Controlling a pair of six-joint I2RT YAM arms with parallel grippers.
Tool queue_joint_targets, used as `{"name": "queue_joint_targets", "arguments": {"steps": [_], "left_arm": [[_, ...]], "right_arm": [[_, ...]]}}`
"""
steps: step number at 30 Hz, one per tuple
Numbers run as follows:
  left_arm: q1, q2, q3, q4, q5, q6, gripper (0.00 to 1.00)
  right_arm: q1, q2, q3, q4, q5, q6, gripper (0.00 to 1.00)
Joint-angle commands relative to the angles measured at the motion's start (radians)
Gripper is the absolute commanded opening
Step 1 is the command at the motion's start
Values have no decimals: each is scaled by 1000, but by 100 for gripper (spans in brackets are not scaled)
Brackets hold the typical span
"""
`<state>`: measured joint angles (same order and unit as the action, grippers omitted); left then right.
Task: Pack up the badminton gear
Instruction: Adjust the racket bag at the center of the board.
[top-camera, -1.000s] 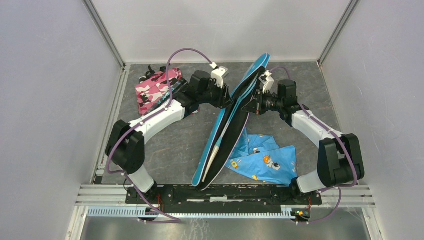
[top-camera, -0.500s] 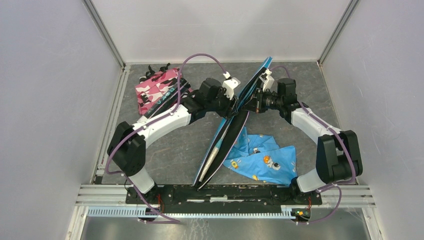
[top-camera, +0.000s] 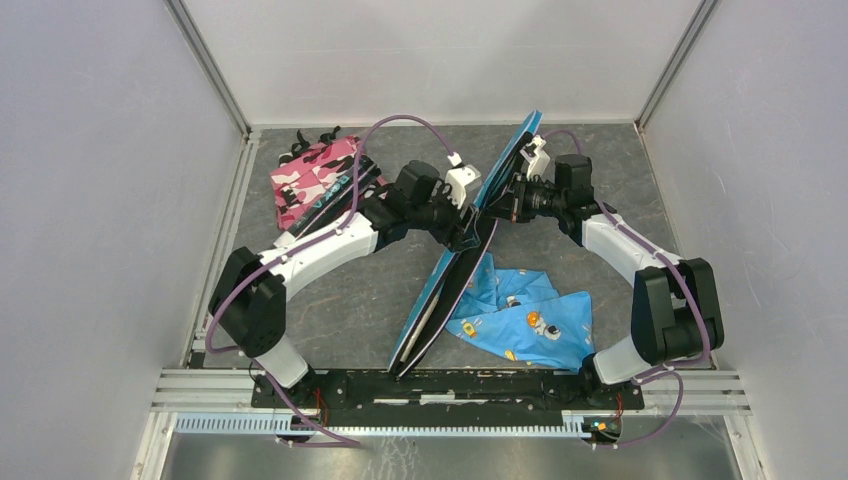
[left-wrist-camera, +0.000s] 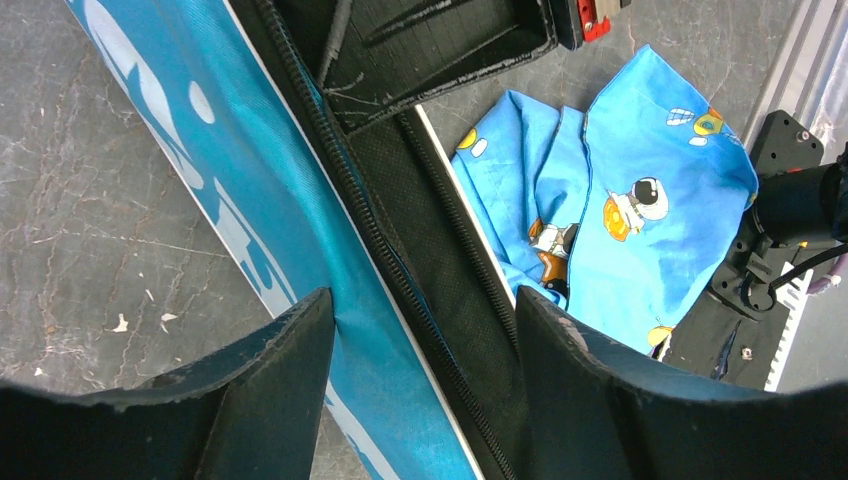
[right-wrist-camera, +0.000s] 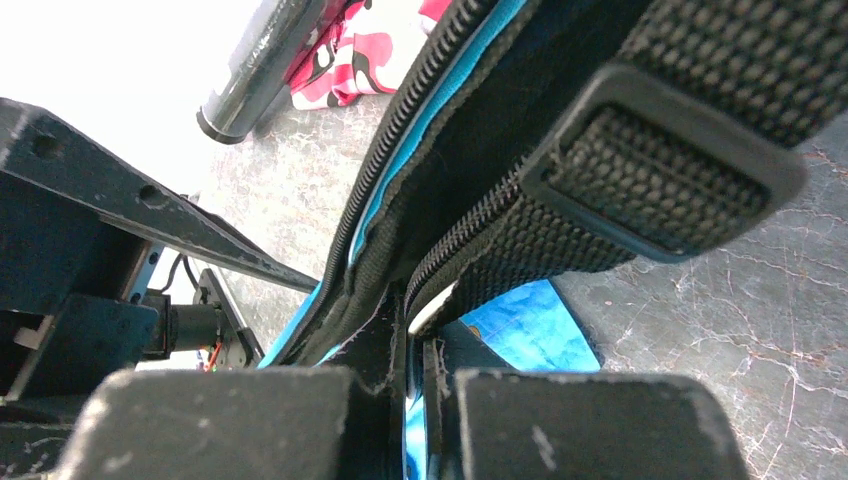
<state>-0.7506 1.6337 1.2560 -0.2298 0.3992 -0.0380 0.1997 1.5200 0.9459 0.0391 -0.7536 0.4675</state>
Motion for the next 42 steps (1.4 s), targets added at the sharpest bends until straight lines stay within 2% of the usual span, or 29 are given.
{"name": "queue_joint_targets", "arguments": {"steps": [1,10,13,18,23,29,42], "left_arm": [[-38,-24,-20,17,-37,-31,75],[-123,-15,-59,42,-183,-24,88],[-148,-12,-61,44,-257,-10,88],[-191,2,-51,43,-439,54,82],[-232,22,-32,43,-562,98,78],[-258,31,-12,26,-621,131,65],[-256,-18,-35,46,-611,162,29]], "right_arm": [[-5,-7,41,126,15,55,0],[-6,6,59,137,33,68,0],[-6,9,59,138,36,72,0],[-5,14,57,138,36,73,1],[-6,23,71,137,31,77,3],[-5,44,94,112,31,54,7],[-6,64,131,41,15,-90,23]]}}
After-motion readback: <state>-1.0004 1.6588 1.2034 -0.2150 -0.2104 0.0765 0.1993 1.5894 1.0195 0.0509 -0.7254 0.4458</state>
